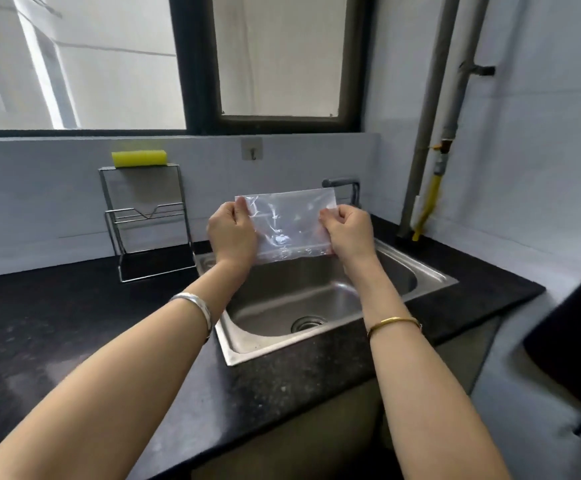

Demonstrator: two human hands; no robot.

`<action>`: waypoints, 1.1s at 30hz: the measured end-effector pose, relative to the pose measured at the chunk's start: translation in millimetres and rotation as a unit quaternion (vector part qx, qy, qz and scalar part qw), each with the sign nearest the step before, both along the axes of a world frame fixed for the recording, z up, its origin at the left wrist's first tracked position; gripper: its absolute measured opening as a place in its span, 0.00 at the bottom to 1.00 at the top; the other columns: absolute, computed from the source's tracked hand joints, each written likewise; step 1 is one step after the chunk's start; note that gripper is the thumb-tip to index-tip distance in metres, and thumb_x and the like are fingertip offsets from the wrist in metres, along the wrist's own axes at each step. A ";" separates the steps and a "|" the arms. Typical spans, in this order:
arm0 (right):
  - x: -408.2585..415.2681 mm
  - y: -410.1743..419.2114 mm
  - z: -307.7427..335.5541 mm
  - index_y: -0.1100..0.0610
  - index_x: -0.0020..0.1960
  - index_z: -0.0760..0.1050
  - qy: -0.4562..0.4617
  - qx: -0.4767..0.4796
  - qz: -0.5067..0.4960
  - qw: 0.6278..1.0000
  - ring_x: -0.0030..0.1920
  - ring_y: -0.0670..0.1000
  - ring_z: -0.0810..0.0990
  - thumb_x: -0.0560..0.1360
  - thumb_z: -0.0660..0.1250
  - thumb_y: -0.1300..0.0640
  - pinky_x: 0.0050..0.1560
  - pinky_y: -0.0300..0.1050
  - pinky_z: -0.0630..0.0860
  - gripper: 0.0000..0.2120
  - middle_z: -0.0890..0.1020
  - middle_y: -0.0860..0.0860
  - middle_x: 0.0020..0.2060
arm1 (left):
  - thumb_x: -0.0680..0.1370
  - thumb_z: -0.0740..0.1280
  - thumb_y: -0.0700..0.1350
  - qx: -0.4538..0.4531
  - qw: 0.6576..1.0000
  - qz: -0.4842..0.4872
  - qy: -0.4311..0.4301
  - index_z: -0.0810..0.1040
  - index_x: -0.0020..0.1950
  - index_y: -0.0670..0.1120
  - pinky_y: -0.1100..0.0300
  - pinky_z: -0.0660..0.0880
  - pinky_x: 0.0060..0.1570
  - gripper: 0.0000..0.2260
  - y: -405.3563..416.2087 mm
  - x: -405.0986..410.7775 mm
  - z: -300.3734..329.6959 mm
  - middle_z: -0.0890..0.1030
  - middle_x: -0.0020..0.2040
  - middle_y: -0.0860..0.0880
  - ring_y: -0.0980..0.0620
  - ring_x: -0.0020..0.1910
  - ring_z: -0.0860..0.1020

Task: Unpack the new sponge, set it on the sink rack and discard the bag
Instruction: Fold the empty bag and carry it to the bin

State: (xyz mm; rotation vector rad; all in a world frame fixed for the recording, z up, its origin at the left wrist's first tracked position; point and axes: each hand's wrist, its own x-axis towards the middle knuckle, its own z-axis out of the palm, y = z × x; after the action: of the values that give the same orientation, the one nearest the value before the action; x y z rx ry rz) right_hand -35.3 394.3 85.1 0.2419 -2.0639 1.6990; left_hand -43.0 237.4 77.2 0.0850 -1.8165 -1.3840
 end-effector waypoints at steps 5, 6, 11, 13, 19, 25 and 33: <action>28.7 76.4 -10.6 0.60 0.41 0.73 -0.032 -0.009 -0.023 0.999 0.30 0.52 0.70 0.77 0.60 0.57 0.23 0.37 0.67 0.10 0.73 0.55 0.31 | 0.79 0.56 0.47 -0.045 0.995 -0.087 -0.003 0.70 0.31 0.41 0.52 0.65 0.35 0.19 67.6 -3.6 -6.6 0.69 0.27 0.48 0.47 0.31 0.68; 35.1 91.9 -14.2 0.58 0.40 0.72 -0.036 -0.011 -0.029 0.999 0.30 0.51 0.71 0.77 0.59 0.57 0.23 0.38 0.67 0.09 0.73 0.55 0.32 | 0.79 0.55 0.47 -0.047 0.994 -0.103 -0.001 0.66 0.28 0.44 0.55 0.64 0.34 0.19 82.8 -2.1 -8.6 0.67 0.26 0.50 0.49 0.29 0.67; 71.5 162.8 -40.5 0.53 0.35 0.69 -0.056 -0.027 -0.103 0.993 0.28 0.45 0.72 0.77 0.59 0.57 0.25 0.33 0.67 0.11 0.74 0.53 0.32 | 0.78 0.53 0.44 -0.076 0.978 -0.193 -0.031 0.64 0.29 0.48 0.58 0.57 0.32 0.17 153.9 9.5 -33.8 0.69 0.29 0.52 0.56 0.30 0.65; 86.7 192.7 -54.8 0.53 0.35 0.68 -0.071 -0.038 -0.152 0.985 0.30 0.48 0.68 0.76 0.60 0.58 0.27 0.37 0.67 0.11 0.72 0.52 0.31 | 0.78 0.54 0.45 -0.072 0.967 -0.237 -0.057 0.72 0.38 0.45 0.62 0.61 0.34 0.12 183.8 16.2 -47.4 0.73 0.36 0.52 0.55 0.35 0.69; 120.0 255.5 -90.5 0.57 0.33 0.65 -0.140 -0.089 -0.269 0.949 0.30 0.49 0.69 0.72 0.57 0.64 0.30 0.40 0.65 0.10 0.74 0.58 0.31 | 0.77 0.57 0.44 -0.045 0.918 -0.365 -0.147 0.70 0.48 0.48 0.63 0.69 0.30 0.04 245.1 40.1 -78.6 0.76 0.39 0.53 0.54 0.34 0.74; 130.9 298.3 -124.1 0.59 0.29 0.60 -0.248 -0.073 -0.359 0.897 0.29 0.53 0.63 0.68 0.57 0.66 0.29 0.42 0.60 0.11 0.69 0.57 0.28 | 0.76 0.54 0.39 -0.095 0.878 -0.424 -0.198 0.72 0.51 0.46 0.63 0.70 0.30 0.09 271.0 52.7 -93.6 0.77 0.39 0.51 0.55 0.31 0.74; 127.0 329.0 -207.0 0.57 0.32 0.63 -0.387 0.112 -0.377 0.834 0.30 0.53 0.72 0.72 0.58 0.61 0.34 0.46 0.71 0.09 0.70 0.52 0.29 | 0.75 0.56 0.35 -0.188 0.793 -0.515 -0.265 0.75 0.36 0.49 0.65 0.71 0.29 0.14 296.9 58.0 -122.0 0.79 0.35 0.52 0.55 0.29 0.74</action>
State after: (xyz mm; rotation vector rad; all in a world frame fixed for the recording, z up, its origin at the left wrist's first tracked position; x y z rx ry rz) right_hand 91.6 723.3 -121.9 -1.2309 -2.3774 1.1066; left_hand 15.0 534.3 -44.8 -0.9588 -2.7801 -1.7484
